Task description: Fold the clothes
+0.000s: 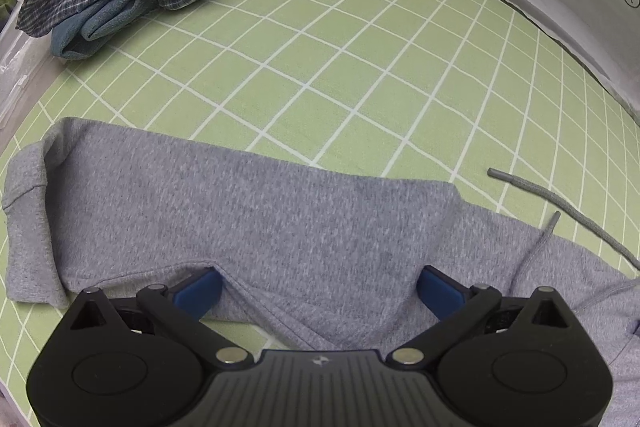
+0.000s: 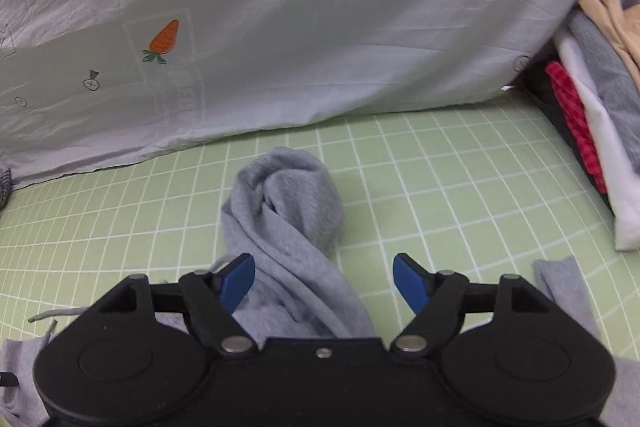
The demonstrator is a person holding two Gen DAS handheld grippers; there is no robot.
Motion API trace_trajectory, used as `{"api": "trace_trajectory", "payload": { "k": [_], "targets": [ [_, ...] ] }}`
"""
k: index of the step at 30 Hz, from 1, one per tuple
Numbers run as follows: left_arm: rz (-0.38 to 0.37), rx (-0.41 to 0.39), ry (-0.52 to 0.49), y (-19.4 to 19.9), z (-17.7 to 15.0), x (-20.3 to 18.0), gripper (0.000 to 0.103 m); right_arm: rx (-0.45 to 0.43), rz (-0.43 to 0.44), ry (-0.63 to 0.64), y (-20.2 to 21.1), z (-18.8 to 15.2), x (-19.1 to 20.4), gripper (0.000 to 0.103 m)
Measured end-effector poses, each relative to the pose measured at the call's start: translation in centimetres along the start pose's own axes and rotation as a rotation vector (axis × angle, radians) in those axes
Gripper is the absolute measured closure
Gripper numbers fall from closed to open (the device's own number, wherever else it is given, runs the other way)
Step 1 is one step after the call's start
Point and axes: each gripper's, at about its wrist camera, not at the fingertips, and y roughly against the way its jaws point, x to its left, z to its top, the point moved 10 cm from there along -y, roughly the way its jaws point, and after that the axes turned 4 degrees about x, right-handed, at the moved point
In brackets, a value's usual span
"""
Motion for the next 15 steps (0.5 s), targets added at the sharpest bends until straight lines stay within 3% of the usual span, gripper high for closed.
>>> {"api": "trace_trajectory", "payload": {
  "k": [2,5,7,8,9,10,13,15],
  "targets": [
    [-0.002,-0.010,0.015,0.1,0.4,0.1,0.002,0.025,0.031,0.040,-2.0,0.7,1.5,0.020],
    [0.027,-0.034,0.021,0.2,1.1,0.4,0.012,0.098,0.012,0.118,-5.1,0.6,3.0,0.020],
    [0.054,-0.063,0.014,0.6,1.5,0.6,0.029,0.133,-0.004,0.103,-6.5,0.5,2.9,0.024],
    [0.050,-0.072,0.008,0.7,1.7,0.6,0.031,0.144,-0.002,0.084,-7.0,0.4,2.8,0.030],
    [0.049,-0.080,0.005,0.8,1.8,0.6,0.036,0.151,0.018,0.065,-7.2,0.5,2.9,0.054],
    [0.049,-0.092,0.002,0.9,1.9,0.6,0.040,0.140,0.034,0.059,-7.0,0.9,3.0,0.071],
    [0.052,-0.120,-0.001,1.2,2.4,0.7,0.072,0.079,0.109,0.080,-5.7,2.5,4.3,0.081],
    [0.043,-0.132,0.011,1.2,2.9,1.1,0.083,0.009,0.193,0.107,-3.8,4.7,6.1,0.083]
  ]
}}
